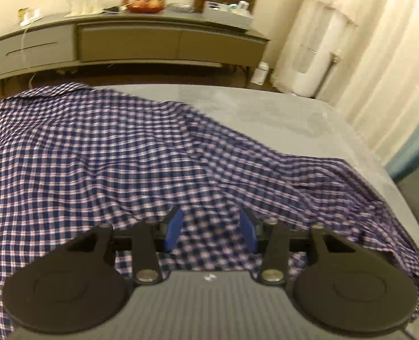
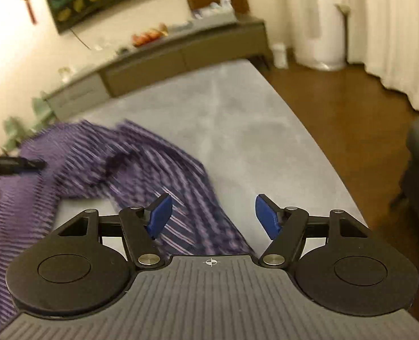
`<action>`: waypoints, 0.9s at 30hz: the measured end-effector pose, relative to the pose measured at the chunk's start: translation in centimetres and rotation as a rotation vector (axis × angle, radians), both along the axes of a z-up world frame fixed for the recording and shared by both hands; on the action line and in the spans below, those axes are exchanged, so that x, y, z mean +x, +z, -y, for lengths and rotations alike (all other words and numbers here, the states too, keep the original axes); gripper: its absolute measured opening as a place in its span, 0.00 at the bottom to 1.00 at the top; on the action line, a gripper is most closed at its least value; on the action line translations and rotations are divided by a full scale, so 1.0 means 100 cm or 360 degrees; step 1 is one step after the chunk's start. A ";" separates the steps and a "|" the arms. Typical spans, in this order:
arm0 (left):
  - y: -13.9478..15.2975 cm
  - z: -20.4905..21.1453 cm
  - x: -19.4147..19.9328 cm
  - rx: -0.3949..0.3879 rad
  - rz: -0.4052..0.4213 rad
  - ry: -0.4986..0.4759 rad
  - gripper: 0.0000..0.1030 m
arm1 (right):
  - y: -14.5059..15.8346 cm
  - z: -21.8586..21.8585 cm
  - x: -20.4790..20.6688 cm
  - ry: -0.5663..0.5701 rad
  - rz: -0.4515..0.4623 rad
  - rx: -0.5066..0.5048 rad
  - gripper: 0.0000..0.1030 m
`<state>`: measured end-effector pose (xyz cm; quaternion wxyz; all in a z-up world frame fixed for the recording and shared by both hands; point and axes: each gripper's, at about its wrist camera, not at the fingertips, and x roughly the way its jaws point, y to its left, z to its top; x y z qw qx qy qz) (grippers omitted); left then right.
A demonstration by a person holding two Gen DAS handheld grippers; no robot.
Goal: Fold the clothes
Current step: 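Grasp the shirt fabric with the right gripper and lift it toward the left gripper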
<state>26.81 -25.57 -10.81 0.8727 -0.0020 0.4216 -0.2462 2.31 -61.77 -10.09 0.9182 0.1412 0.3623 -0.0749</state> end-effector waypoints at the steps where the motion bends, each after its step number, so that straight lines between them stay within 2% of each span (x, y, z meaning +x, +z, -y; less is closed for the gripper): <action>1: 0.002 0.002 -0.003 -0.0009 0.0002 -0.0021 0.45 | -0.007 -0.004 0.002 0.0023 -0.0037 -0.0039 0.60; 3: 0.003 0.007 -0.007 -0.0015 0.0008 -0.0049 0.45 | -0.014 -0.018 -0.002 0.0080 -0.0053 -0.0206 0.44; 4: 0.003 0.009 -0.008 -0.0011 0.0010 -0.0058 0.45 | -0.017 -0.025 -0.004 0.0109 -0.0056 -0.0296 0.42; 5: 0.002 0.012 -0.008 -0.0005 0.0011 -0.0065 0.46 | -0.015 -0.028 -0.004 0.0134 -0.0062 -0.0345 0.27; 6: 0.001 0.014 -0.007 0.0009 0.0013 -0.0061 0.46 | -0.013 -0.028 -0.002 0.0157 -0.0068 -0.0379 0.08; 9: -0.007 0.021 0.000 0.0077 -0.0008 -0.0022 0.47 | -0.002 -0.031 0.000 0.0207 -0.0070 -0.0483 0.05; 11: -0.015 0.025 0.005 0.0151 -0.0013 -0.0005 0.47 | 0.022 -0.029 -0.002 0.0169 0.0012 -0.0541 0.04; 14: -0.027 0.030 0.009 0.0263 0.0000 0.0000 0.48 | 0.064 -0.033 -0.015 0.0120 0.0161 -0.0692 0.04; 17: -0.031 0.037 0.005 0.0340 0.0064 -0.0028 0.51 | 0.074 -0.028 -0.019 0.0075 0.0181 -0.0748 0.04; 19: -0.031 0.039 0.005 0.0349 0.0067 -0.0032 0.51 | 0.078 -0.025 -0.021 0.0045 0.0186 -0.0778 0.09; 20: -0.031 0.039 0.006 0.0344 0.0057 -0.0032 0.51 | 0.072 -0.014 -0.020 0.0040 0.0158 -0.0675 0.14; 21: -0.030 0.039 0.006 0.0339 0.0045 -0.0033 0.51 | 0.063 0.000 -0.021 0.0011 0.0150 -0.0541 0.30; 22: -0.030 0.037 0.006 0.0335 0.0036 -0.0037 0.51 | 0.054 0.015 -0.024 -0.0047 0.0158 -0.0411 0.38; 23: -0.029 0.035 0.006 0.0331 0.0027 -0.0042 0.51 | 0.044 0.032 -0.029 -0.0117 0.0170 -0.0279 0.53; 27: -0.030 0.028 0.007 0.0308 0.0021 -0.0069 0.51 | 0.005 0.070 -0.044 -0.0301 0.0142 0.0044 0.55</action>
